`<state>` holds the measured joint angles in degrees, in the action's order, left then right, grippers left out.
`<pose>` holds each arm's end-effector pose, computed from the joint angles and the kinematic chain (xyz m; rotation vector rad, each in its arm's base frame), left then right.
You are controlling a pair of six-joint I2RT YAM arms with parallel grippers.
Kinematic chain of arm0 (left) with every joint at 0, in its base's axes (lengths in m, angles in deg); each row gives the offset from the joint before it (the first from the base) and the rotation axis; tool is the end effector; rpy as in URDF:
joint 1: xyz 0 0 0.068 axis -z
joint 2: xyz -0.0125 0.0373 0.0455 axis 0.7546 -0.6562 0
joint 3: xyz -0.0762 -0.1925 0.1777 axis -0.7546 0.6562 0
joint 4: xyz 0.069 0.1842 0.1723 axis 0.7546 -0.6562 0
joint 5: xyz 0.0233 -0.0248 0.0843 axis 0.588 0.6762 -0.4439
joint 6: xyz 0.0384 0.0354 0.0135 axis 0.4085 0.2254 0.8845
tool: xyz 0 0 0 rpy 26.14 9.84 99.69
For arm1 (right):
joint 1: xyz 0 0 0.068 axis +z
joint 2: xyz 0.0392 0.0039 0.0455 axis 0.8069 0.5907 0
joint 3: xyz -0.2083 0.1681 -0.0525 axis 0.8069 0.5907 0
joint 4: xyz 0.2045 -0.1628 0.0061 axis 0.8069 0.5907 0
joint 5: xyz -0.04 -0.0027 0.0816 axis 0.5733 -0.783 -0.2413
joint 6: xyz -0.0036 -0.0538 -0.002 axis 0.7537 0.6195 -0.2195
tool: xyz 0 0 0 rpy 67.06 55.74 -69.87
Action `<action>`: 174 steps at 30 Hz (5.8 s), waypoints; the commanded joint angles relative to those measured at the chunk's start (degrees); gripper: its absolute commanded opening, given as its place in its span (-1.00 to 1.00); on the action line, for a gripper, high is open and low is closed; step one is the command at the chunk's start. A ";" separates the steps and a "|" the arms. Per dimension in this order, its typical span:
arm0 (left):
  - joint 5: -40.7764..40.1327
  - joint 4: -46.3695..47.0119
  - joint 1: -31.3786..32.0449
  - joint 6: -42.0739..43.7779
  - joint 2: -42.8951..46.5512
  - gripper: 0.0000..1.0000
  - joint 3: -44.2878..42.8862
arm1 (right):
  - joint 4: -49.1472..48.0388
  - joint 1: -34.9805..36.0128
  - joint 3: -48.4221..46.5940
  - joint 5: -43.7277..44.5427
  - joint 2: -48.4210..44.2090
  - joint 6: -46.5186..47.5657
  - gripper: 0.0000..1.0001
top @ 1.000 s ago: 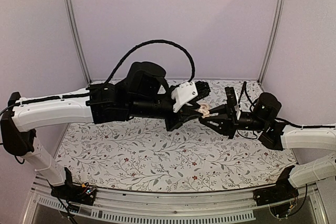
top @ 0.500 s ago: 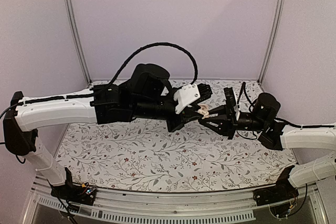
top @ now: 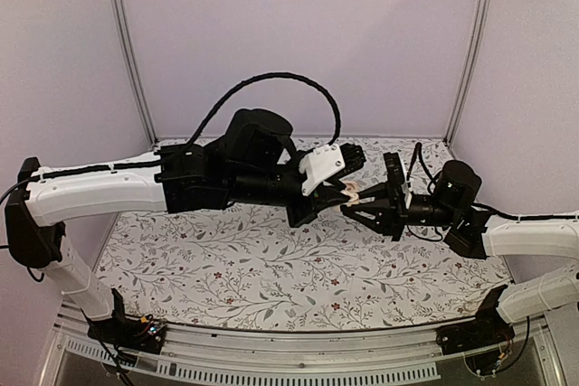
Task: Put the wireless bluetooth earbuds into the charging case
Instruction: Insert the right earbud into the right side groove of the charging case, then close the charging case with the earbuds at the corner of the board.
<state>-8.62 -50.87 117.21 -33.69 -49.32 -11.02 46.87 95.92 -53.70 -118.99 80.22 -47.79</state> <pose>0.1398 -0.3509 0.3512 1.4012 1.5162 -0.5738 0.1716 0.1875 0.2570 -1.0890 1.2577 1.1814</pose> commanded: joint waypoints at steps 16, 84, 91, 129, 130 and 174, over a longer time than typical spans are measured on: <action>0.28 -7.87 -0.32 1.36 -1.48 -0.75 -4.10 | 4.96 0.95 -2.61 1.91 -0.06 4.68 -1.00; 3.77 -11.41 -0.90 3.03 -3.84 -0.56 -6.37 | 2.47 3.75 -4.01 -3.28 5.39 8.15 -1.00; 2.66 -7.09 -1.85 1.30 0.47 -0.33 -4.87 | -0.69 3.75 -2.74 -3.55 6.88 5.83 -1.00; 4.55 1.51 -0.22 13.79 11.95 -0.30 13.84 | 2.42 3.91 -4.42 -4.93 8.75 3.55 -1.00; 4.44 1.40 -0.16 13.98 11.72 -0.30 13.73 | 2.43 3.97 -4.51 -5.00 8.85 3.56 -1.00; 1.34 -1.05 1.27 16.76 7.69 -0.75 11.45 | 8.98 6.49 -7.60 -4.36 9.79 9.81 -1.00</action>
<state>-8.05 -50.58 117.89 -16.93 -41.01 1.85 55.44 101.80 -59.49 -123.93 89.69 -39.07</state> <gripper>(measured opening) 0.126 0.215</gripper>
